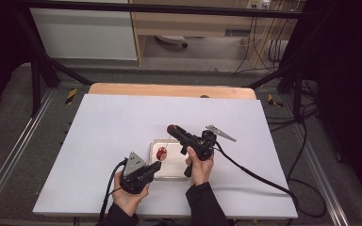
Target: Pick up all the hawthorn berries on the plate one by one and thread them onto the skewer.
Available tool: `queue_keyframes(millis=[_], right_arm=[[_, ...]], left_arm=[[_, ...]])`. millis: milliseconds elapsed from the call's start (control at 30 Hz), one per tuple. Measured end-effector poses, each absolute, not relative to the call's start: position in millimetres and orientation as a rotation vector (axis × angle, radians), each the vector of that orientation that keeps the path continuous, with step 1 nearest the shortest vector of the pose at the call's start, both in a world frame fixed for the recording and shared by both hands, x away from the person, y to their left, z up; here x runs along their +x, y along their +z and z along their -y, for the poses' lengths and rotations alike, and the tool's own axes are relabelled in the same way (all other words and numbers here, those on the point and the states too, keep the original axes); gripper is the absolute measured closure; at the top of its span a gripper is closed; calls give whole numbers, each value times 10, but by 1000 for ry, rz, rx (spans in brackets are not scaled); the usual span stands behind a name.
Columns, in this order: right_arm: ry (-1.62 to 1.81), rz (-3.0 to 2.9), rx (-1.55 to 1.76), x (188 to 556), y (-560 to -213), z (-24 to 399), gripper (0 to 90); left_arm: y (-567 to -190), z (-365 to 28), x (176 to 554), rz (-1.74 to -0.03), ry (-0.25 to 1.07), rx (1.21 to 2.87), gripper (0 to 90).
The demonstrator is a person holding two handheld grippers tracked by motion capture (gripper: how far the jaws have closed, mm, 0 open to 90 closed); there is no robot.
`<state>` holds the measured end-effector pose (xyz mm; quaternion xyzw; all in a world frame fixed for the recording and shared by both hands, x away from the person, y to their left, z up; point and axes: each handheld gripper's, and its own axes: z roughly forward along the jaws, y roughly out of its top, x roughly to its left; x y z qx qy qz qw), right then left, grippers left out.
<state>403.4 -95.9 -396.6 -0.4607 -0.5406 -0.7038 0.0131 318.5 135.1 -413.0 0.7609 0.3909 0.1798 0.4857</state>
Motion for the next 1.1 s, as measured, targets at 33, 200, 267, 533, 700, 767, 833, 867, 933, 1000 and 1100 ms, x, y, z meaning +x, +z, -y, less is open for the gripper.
queue_keyframes(millis=[33,200,267,533,700,767,833,867,933,1000,1100], right_arm=[[-2188,1683,-1425,4038,-3970,961,633],[-2178,1643,-1411,4011,-3989,933,634],[-2176,1627,-1413,3998,-4031,911,634],[-2184,1583,-1427,3956,-4007,916,634],[-2151,1540,-1469,3962,-4041,971,634],[-2178,1509,-1477,3969,-4059,956,634],[-2200,1465,-1485,3961,-4072,945,635],[-2200,1450,-1492,3960,-4073,944,634],[-2216,1403,-1497,3958,-4067,944,634],[-2219,1404,-1501,3966,-4041,958,634],[-2212,1416,-1495,3975,-4019,974,634]], left_arm=[[-4126,-1376,3194,-951,440,1851,887],[-4101,-1367,3200,-954,439,1820,887],[-4119,-1336,3197,-959,441,1833,887],[-4164,-1326,3208,-975,460,1786,887],[-4138,-1351,3161,-958,481,1766,886],[-4133,-1323,3136,-959,497,1757,886],[-4141,-1298,3129,-960,513,1744,886],[-4148,-1286,3128,-959,521,1740,887],[-4166,-1264,3123,-965,515,1737,887],[-4178,-1254,3109,-961,529,1735,887],[-4177,-1265,3119,-967,543,1714,886]])
